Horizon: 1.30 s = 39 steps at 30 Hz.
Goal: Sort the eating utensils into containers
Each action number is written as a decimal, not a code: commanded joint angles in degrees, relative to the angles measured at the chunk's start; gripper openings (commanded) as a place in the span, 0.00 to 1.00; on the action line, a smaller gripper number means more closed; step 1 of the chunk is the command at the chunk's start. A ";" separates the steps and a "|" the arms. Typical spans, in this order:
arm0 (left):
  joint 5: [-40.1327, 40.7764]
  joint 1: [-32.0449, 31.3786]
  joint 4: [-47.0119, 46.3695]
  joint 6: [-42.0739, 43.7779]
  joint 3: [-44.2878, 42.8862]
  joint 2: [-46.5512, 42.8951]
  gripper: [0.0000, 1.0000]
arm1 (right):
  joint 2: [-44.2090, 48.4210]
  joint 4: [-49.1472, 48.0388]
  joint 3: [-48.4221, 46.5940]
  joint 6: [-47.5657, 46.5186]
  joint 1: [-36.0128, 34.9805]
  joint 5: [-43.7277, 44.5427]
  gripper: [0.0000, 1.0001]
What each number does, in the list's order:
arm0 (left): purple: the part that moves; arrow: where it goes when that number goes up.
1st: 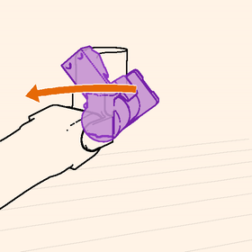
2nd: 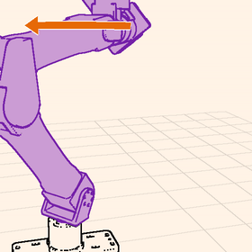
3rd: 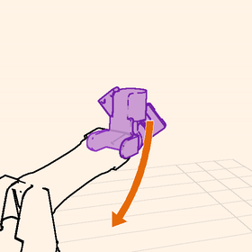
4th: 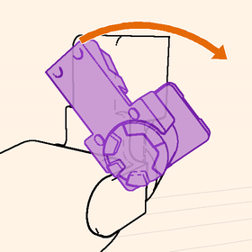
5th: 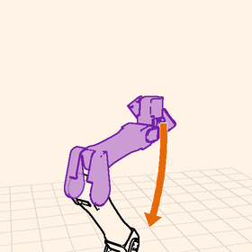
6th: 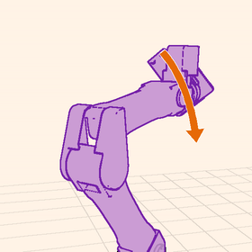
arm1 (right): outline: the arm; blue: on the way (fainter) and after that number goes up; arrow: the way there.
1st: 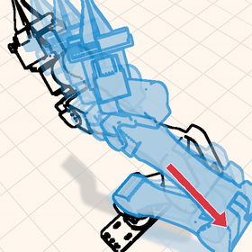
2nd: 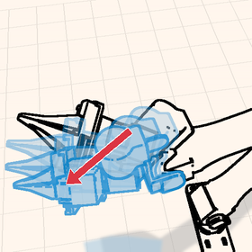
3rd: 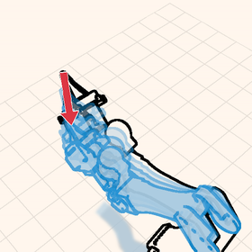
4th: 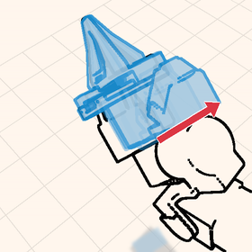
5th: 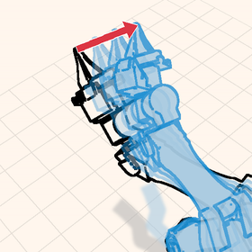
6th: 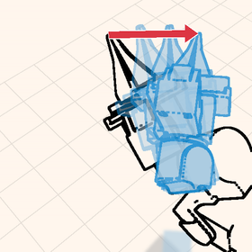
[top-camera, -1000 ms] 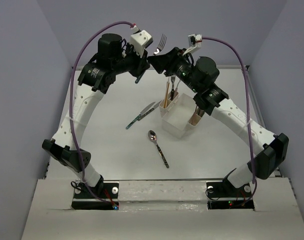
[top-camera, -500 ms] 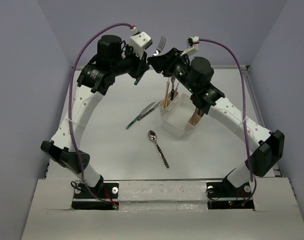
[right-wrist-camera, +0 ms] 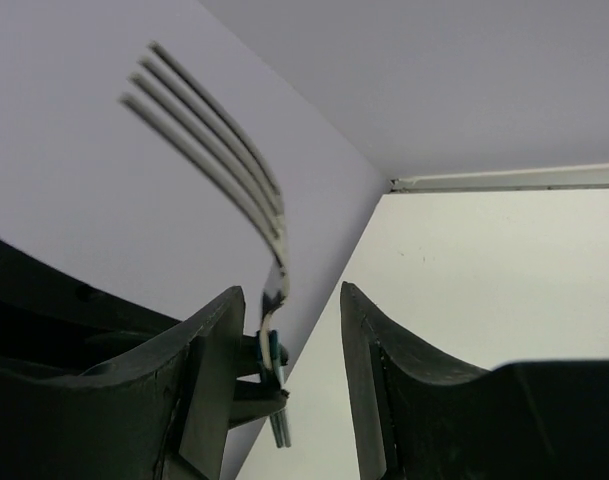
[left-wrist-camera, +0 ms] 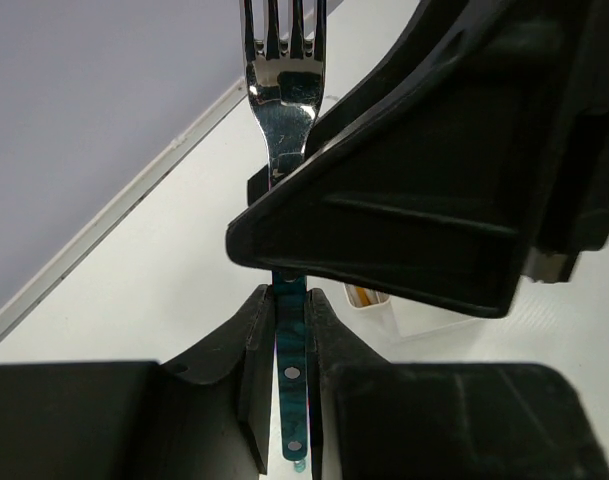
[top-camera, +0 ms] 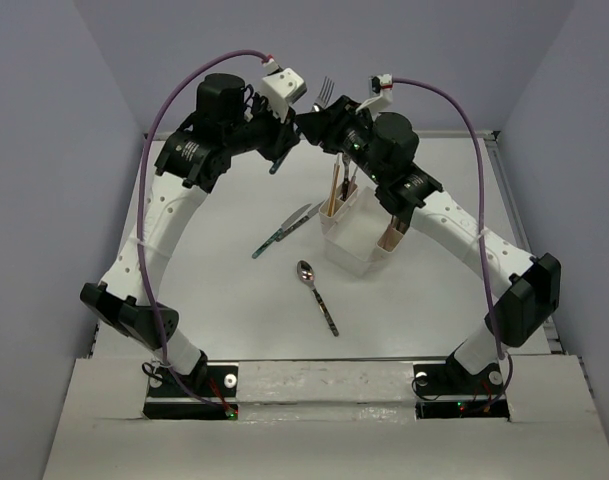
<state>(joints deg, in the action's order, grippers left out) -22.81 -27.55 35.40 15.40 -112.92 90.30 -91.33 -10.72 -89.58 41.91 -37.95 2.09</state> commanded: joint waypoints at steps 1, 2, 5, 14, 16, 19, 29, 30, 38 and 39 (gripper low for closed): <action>-1.71 -0.57 -3.05 -0.11 -0.98 -2.15 0.00 | -2.01 -1.14 -2.18 0.72 -0.10 -0.33 0.49; -1.71 -0.66 -3.14 -0.11 -0.90 -2.06 0.00 | -2.27 -1.14 -2.44 0.54 -0.10 -0.33 0.45; -2.33 -0.66 -3.23 -0.19 -0.11 -1.97 0.00 | -3.24 -2.02 -3.41 -1.39 -0.10 -1.47 0.36; -3.65 -0.66 -3.40 1.30 6.48 -2.23 0.88 | 2.37 -6.07 4.05 -16.05 0.59 3.00 0.00; -1.55 -0.49 -4.10 1.48 9.02 -2.76 0.99 | 4.31 -5.28 6.51 -18.27 2.61 5.47 0.00; 1.27 0.91 -5.42 1.21 12.88 -3.38 0.99 | 7.83 -3.70 10.82 -19.23 7.01 8.71 0.00; 5.49 10.59 -13.33 -0.29 30.56 -3.82 0.99 | 4.86 -3.17 11.27 -23.28 11.41 11.62 0.00; 6.97 10.59 -13.86 0.59 31.70 -3.73 0.99 | 4.15 -3.08 11.01 -23.36 11.41 12.06 0.00; 7.69 10.59 -14.92 4.81 42.07 -0.75 0.76 | -1.04 -2.64 9.69 -23.36 11.41 14.08 0.00; 7.86 10.59 -15.09 5.16 42.78 -0.48 0.72 | -1.13 -2.64 10.04 -23.63 11.41 14.17 0.00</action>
<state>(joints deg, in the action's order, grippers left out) -15.62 -16.78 23.09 18.04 -72.44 89.52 -92.84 -10.63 -77.41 19.33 -26.70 13.93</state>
